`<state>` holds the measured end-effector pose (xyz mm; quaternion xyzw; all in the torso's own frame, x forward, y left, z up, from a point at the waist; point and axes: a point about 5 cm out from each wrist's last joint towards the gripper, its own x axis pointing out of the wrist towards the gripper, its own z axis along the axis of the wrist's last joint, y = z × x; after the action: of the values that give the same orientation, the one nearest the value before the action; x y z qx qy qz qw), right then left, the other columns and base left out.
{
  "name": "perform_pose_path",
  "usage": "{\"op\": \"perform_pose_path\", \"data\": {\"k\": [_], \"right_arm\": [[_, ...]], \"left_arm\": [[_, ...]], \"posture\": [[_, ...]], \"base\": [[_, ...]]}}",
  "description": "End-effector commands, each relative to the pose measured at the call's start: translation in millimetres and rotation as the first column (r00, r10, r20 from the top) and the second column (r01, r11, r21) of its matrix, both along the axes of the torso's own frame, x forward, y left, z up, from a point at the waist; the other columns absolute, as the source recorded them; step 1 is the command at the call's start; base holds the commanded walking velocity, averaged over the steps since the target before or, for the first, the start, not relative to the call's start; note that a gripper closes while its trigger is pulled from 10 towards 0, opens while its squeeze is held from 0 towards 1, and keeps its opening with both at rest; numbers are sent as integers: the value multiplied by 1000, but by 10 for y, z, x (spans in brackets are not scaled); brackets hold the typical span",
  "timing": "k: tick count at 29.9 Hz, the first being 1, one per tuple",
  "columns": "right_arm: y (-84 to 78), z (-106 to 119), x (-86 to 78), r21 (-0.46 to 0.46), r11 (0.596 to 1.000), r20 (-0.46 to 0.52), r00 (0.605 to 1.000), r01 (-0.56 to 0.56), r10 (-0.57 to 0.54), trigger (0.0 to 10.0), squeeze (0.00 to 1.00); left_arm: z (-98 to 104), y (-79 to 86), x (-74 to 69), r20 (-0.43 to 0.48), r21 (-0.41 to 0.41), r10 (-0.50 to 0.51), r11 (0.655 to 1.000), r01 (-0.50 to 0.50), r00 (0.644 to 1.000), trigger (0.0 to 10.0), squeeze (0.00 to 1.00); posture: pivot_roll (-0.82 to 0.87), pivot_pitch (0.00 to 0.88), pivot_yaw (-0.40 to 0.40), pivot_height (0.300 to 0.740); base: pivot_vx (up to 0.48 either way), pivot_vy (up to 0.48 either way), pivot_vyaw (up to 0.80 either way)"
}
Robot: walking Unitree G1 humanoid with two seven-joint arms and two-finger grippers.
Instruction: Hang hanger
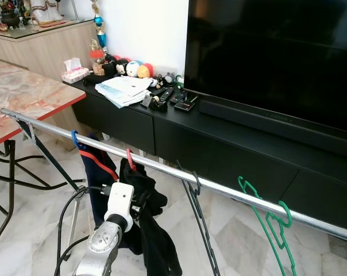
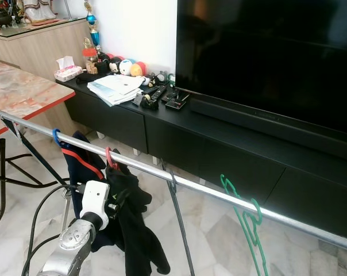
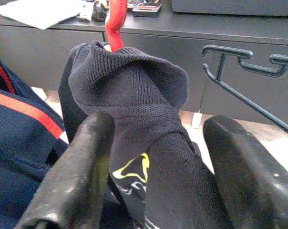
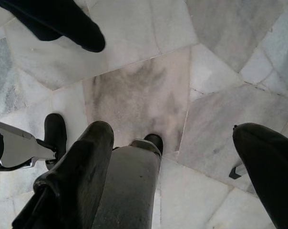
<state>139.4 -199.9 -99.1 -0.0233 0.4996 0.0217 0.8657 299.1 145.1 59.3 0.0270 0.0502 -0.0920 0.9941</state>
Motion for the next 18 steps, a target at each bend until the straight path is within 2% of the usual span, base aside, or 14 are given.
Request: {"op": "perform_pose_path", "data": {"k": [1,16,17,18], "right_arm": [[11,-5,-9,3,1000,-4,1000,-2,2,10000,0],[11,-5,-9,3,1000,-4,1000,-2,2,10000,0],[13,-2,0,4,1000,-1,1000,-3,3,10000,0],[15,1,7,4,1000,2,1000,-4,4,10000,0]], "left_arm": [[51,-2,11,26,12,-4,1000,4,1000,10000,1000],[51,-2,11,26,12,-4,1000,4,1000,10000,1000],[-23,165,-303,42,62,61,996,-64,997,10000,0],[-65,279,-509,54,97,105,989,-110,993,10000,0]], "posture": [[-106,0,31,740],[-106,0,31,740],[-92,0,47,740],[-92,0,47,740]], "base": [[0,0,0],[0,0,0],[0,0,0],[0,0,0]]}}
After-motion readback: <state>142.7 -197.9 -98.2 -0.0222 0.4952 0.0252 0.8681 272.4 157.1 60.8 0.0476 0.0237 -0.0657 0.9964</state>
